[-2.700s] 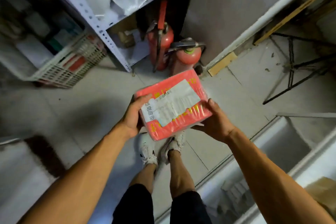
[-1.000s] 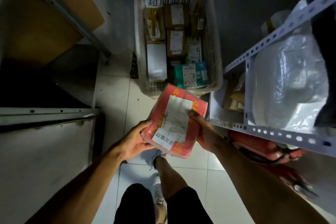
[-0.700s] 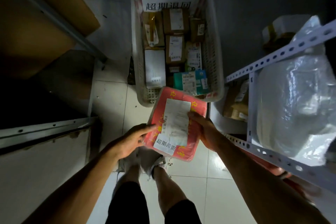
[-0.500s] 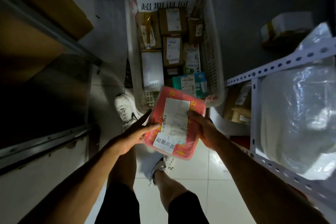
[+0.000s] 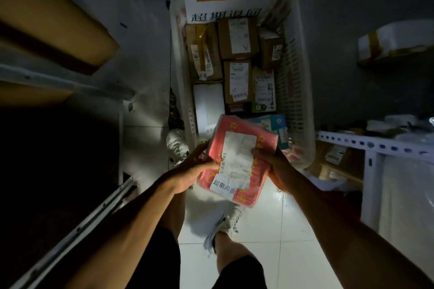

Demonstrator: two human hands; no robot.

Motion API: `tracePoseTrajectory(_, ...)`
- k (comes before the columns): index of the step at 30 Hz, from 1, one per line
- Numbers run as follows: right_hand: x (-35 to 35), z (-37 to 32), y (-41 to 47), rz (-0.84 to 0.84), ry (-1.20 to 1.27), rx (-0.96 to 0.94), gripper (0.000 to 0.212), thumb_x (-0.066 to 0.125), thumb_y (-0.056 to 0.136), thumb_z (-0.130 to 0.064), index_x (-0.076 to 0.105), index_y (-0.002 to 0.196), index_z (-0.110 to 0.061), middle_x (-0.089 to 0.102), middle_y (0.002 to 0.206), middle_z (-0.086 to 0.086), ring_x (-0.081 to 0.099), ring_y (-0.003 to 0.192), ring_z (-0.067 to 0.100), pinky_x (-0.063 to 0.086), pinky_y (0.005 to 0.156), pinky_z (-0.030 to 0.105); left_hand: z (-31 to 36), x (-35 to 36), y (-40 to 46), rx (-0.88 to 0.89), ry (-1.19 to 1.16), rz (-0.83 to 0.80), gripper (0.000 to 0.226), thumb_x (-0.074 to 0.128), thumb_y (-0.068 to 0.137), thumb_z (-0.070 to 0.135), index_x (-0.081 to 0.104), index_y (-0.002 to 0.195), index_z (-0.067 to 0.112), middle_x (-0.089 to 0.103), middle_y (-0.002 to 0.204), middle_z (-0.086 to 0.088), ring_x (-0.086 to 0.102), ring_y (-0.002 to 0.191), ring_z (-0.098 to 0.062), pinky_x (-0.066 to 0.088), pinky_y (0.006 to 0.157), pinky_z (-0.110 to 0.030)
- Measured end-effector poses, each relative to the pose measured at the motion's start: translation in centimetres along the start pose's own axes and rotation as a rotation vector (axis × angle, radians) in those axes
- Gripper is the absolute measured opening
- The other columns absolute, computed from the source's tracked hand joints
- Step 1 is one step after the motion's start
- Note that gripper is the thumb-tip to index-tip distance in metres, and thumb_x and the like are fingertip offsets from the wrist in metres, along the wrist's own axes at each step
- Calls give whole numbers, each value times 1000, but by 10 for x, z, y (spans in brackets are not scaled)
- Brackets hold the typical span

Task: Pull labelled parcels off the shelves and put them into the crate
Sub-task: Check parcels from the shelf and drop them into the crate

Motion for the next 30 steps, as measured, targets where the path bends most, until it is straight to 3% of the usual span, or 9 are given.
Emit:
tracePoseTrajectory(3,14,-6,29,-12,-26,8,64,82,69,-24,60,129,-20,74,111,2,69,107,26,53,97,52,1,-10,22,-16,-34,123,90,79,68,31,35,147,30,60,133,-6,67,114,-23,61,77,-39)
tracePoseTrajectory(6,25,-14,65,-18,-71,17,57,88,66,-24,63,117,-15,74,89,1,71,82,19,60,80,44,-12,-11,47,-62,-53,192,83,76,66,44,47,140,19,64,128,-14,67,114,-35,61,77,-45)
tracePoseTrajectory(9,26,-21,97,-34,-109,41,77,93,62,-38,62,128,-12,72,102,17,70,95,34,53,95,60,-11,-1,57,-67,-89,321,73,71,64,40,48,131,25,70,118,-9,72,101,-34,62,74,-52)
tracePoseTrajectory(12,27,-25,118,-107,-171,36,72,90,67,-35,62,131,-20,72,121,9,69,113,28,52,101,50,-26,-2,67,-118,-105,472,57,68,67,46,53,121,43,76,103,3,76,87,-24,63,74,-50)
tracePoseTrajectory(15,33,-19,129,-167,-249,36,62,85,72,-29,62,129,-18,74,119,5,70,112,22,54,97,41,-40,-5,73,-148,-61,562,50,74,79,38,59,126,36,76,106,4,75,89,-21,63,73,-44)
tracePoseTrajectory(18,35,-9,142,-181,-306,55,71,88,71,-32,59,134,-18,74,118,5,71,110,24,55,96,44,-37,-11,70,-79,149,617,36,71,90,36,60,124,31,69,109,13,67,97,-11,58,73,-26)
tracePoseTrajectory(22,25,10,144,-156,-425,126,66,81,83,-41,52,141,-27,75,113,-5,73,102,15,59,81,29,-47,-20,77,-95,496,654,20,58,76,54,56,87,37,73,105,7,68,105,-20,51,97,-46)
tracePoseTrajectory(26,20,16,145,5,-800,110,59,61,86,-69,53,136,-38,69,98,-8,65,83,10,46,65,21,-37,-15,87,-100,698,642,45,47,79,45,65,108,15,70,114,-7,65,110,-27,53,93,-40)
tracePoseTrajectory(30,21,22,151,73,-968,60,64,51,91,-71,53,136,-26,66,78,1,61,68,11,39,55,21,-31,-21,106,-160,810,642,25,62,93,28,67,111,11,72,114,-9,69,105,-28,56,81,-31)
Point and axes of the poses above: each hand's wrist, its own y-axis towards the middle knuckle, its own x-axis out of the palm, z = x × y, the point moved 4 cm from there along y, towards the middle knuckle
